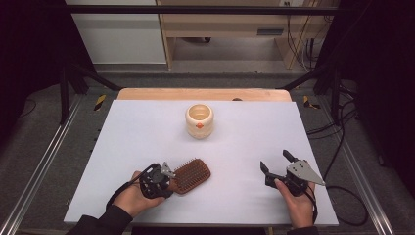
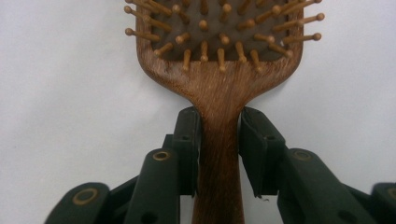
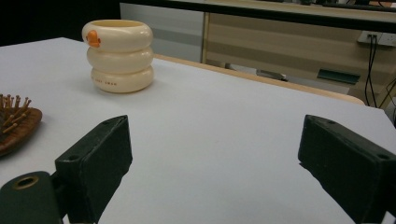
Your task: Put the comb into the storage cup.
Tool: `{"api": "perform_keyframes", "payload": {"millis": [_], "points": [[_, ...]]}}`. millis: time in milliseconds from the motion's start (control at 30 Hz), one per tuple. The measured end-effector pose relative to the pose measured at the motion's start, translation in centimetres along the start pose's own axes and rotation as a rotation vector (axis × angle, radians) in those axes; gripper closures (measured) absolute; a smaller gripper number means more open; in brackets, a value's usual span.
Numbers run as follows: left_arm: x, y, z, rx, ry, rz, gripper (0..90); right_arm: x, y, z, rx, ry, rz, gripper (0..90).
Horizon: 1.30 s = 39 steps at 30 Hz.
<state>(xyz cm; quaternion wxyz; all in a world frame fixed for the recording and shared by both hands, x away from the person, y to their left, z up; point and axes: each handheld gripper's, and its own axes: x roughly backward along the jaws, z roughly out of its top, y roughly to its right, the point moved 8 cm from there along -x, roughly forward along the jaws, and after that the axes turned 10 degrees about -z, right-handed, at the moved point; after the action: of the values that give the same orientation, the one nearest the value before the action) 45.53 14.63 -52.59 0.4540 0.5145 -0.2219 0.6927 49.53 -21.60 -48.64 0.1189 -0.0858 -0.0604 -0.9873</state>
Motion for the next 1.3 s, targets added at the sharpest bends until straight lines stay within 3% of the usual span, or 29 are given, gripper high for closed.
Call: {"api": "perform_keyframes", "payload": {"millis": [167,400,500,633,833,967,1200,1233,1267,1300], "points": [[0.0,0.0,0.2,0.0,-0.017,-0.002,72.7,0.0,-0.1,0.0,-0.004,-0.003,0.006,9.8],[0.7,-0.1,0.2,-0.033,0.028,0.018,72.8,0.1,0.0,0.1,-0.006,0.004,0.005,9.8],[1.4,-0.1,0.7,-0.033,0.099,0.031,72.8,0.0,0.0,0.1,-0.008,0.004,0.006,9.8],[2.2,-0.2,1.5,-0.055,0.198,0.094,72.8,0.1,-0.2,0.2,-0.01,0.007,0.011,9.8],[2.7,0.1,3.0,-0.033,0.387,0.061,72.8,0.2,-0.5,0.4,-0.021,0.022,-0.002,9.8],[2.6,-0.3,3.9,-0.048,0.47,0.118,72.8,0.1,-1.3,1.1,-0.066,0.027,0.021,9.7],[2.7,-1.1,3.8,-0.047,0.593,0.188,72.8,-0.2,-5.1,2.7,-0.109,0.006,0.154,7.9],[2.9,-1.1,3.8,-0.049,0.618,0.194,72.8,-0.4,-6.7,3.2,-0.126,-0.004,0.201,6.7],[3.1,-1.1,3.7,-0.053,0.639,0.202,72.8,-0.4,-6.7,3.2,-0.126,-0.004,0.201,6.7],[3.3,-1.1,3.7,-0.056,0.649,0.213,72.8,-0.6,-8.2,3.8,-0.135,-0.007,0.243,6.6]]}}
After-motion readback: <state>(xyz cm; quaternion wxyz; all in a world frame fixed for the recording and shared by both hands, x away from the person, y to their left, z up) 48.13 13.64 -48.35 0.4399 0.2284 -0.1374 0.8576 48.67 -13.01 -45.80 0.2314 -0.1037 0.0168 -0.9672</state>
